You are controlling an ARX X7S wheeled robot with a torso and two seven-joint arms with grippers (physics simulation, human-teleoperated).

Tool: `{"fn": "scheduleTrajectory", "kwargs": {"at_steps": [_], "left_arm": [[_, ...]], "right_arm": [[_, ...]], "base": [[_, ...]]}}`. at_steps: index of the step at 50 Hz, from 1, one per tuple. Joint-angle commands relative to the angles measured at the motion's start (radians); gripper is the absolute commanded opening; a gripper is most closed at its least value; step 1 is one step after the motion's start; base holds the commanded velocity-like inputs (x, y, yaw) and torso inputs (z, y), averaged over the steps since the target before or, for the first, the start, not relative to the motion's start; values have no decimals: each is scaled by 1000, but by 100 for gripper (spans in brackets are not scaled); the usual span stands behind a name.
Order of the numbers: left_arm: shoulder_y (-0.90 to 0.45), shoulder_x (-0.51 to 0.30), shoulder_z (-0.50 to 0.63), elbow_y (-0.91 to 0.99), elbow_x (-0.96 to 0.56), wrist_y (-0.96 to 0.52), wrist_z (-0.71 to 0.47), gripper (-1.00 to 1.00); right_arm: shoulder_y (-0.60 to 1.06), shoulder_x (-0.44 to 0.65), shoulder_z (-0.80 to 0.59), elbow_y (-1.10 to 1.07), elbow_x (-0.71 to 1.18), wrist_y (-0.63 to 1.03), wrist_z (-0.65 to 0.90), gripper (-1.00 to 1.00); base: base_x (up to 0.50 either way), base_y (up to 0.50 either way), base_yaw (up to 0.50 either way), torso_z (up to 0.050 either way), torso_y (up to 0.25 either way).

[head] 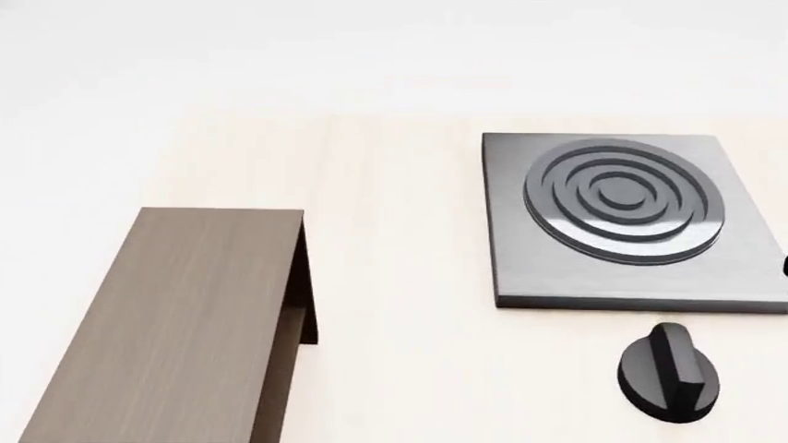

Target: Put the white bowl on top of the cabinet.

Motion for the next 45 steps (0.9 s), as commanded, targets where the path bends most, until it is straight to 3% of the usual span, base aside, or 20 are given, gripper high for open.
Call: {"fn": "scheduleTrajectory", "kwargs": {"at_steps": [1, 11, 13, 37, 45], "left_arm": [[2, -2, -3, 3, -13, -4, -3, 100], [3, -7, 6, -2, -2, 6, -10, 100], [26, 0, 3, -31, 5, 58, -1, 100], [25, -4, 9, -47, -1, 66, -10, 100], [24, -9, 10, -50, 2, 66, -16, 100]], "right_arm": [[22, -12, 8, 21, -18, 35, 50, 100], [60, 7, -13, 73, -112, 126, 169, 100], [91, -11, 34, 61, -89, 171, 174, 100], [183, -4, 176, 69, -139, 438, 288, 100], [172, -12, 200, 74, -176, 411, 339, 100]], "base": [[0, 0, 0, 0, 0], [0, 0, 0, 0, 0], [0, 0, 0, 0, 0], [0, 0, 0, 0, 0], [0, 0, 0, 0, 0]]}}
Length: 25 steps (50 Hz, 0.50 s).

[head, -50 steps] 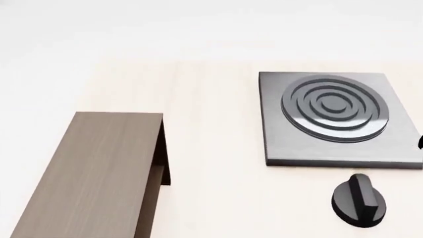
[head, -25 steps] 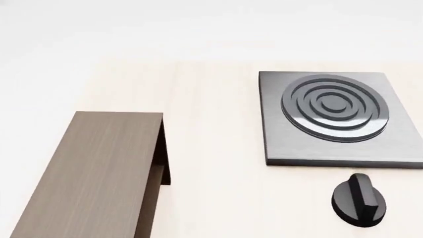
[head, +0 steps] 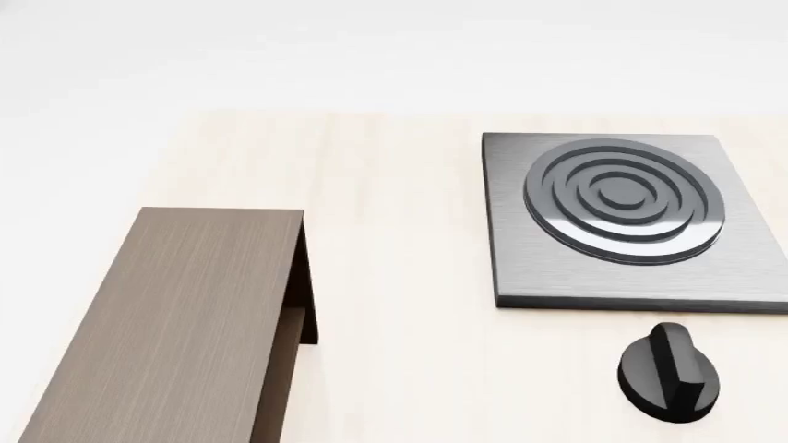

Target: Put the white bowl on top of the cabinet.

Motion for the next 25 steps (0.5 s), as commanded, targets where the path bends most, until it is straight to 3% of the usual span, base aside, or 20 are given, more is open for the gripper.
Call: {"fn": "scheduleTrajectory", "kwargs": {"at_steps": [1, 15, 18, 23, 25], "left_arm": [[0, -3, 5, -12, 3, 7, -6, 100], [4, -9, 8, 5, 0, 2, -14, 100], [5, -8, 10, -6, 1, 10, -13, 100], [6, -10, 9, -4, -2, 10, -15, 100], [6, -10, 10, -6, -1, 11, -16, 100]], "right_arm": [[16, -6, 59, 9, -22, 57, 42, 100], [65, -18, 154, 16, -3, 164, 35, 100], [98, -18, 196, 44, 22, 248, 8, 100], [37, -1, 121, 60, -5, 154, 26, 100], [72, -22, 186, 71, 16, 188, 11, 100]], "base": [[0, 0, 0, 0, 0], [0, 0, 0, 0, 0], [0, 0, 0, 0, 0], [0, 0, 0, 0, 0], [0, 0, 0, 0, 0]]}}
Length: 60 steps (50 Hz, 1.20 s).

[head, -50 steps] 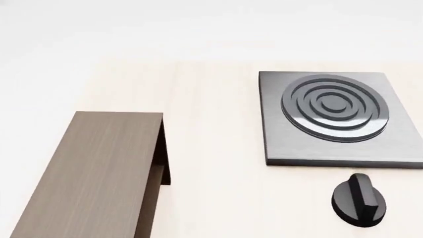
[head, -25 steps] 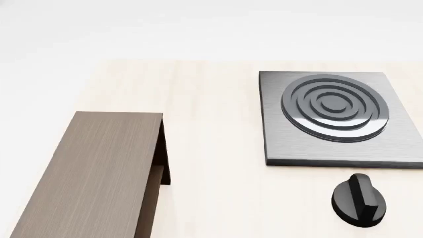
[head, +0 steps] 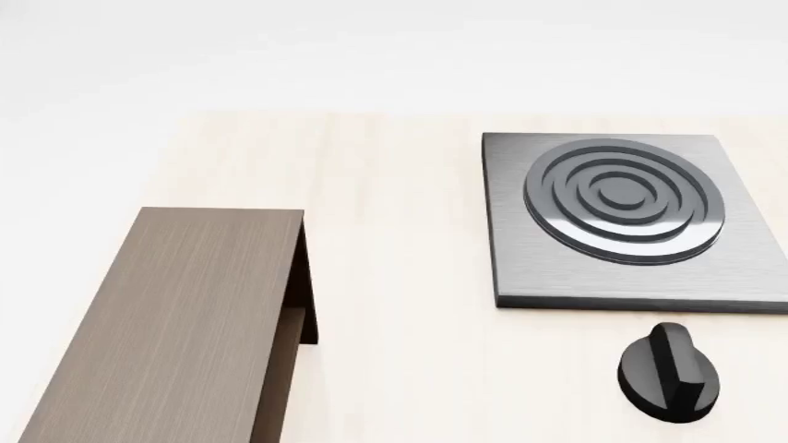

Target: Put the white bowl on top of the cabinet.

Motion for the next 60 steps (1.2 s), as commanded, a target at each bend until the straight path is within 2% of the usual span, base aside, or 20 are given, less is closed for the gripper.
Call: {"fn": "scheduleTrajectory", "kwargs": {"at_steps": [1, 18, 20, 21, 60], "left_arm": [[2, -3, 3, -3, -1, 5, -4, 100], [3, -7, 5, -5, -8, 6, -10, 100], [3, -7, 5, -5, -9, 6, -10, 100], [3, -8, 6, -4, -8, 6, -11, 100], [7, -18, 11, -12, -19, 15, -22, 100]], "right_arm": [[-22, 11, -4, 31, 9, -15, -21, 100], [-25, 24, 13, 50, 40, 45, -63, 100], [-54, 38, -13, 52, 30, 10, -62, 100], [-39, 25, 25, 61, 36, 27, -62, 100], [-87, 9, 143, 128, 41, -3, -78, 100]], "base": [[0, 0, 0, 0, 0], [0, 0, 0, 0, 0], [0, 0, 0, 0, 0], [0, 0, 0, 0, 0], [0, 0, 0, 0, 0]]}}
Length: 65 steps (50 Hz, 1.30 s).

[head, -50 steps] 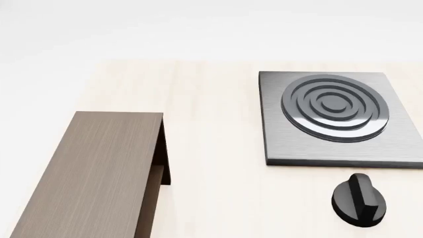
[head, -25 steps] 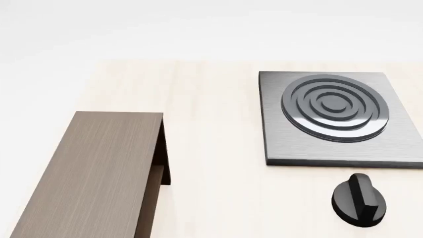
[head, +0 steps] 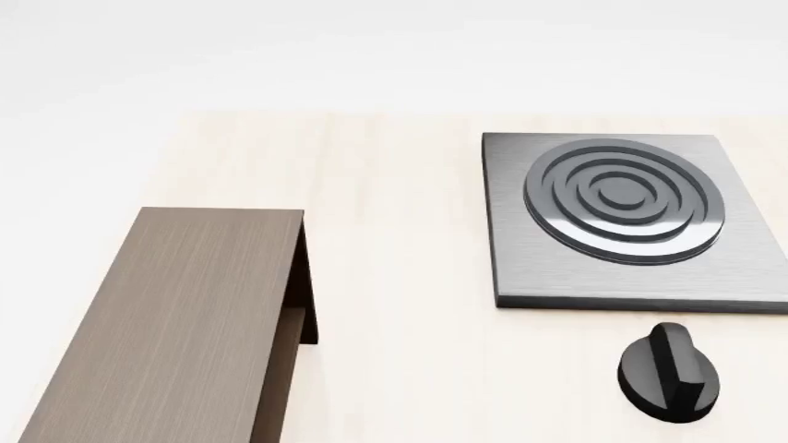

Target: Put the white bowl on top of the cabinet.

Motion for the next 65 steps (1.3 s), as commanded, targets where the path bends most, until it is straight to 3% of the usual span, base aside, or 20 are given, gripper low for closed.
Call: {"fn": "scheduleTrajectory", "kwargs": {"at_steps": [1, 30, 65], "left_arm": [[2, -3, 2, -8, -1, 7, -2, 100], [4, -9, 12, -10, -4, 12, -12, 100], [7, -19, 14, -3, -18, 8, -22, 100]], "right_arm": [[-4, -5, 55, 22, 14, -9, -19, 100], [20, 3, 181, 53, 52, 31, -57, 100], [-9, 2, 203, 141, 54, -18, -70, 100]], "base": [[0, 0, 0, 0, 0], [0, 0, 0, 0, 0], [0, 0, 0, 0, 0]]}}
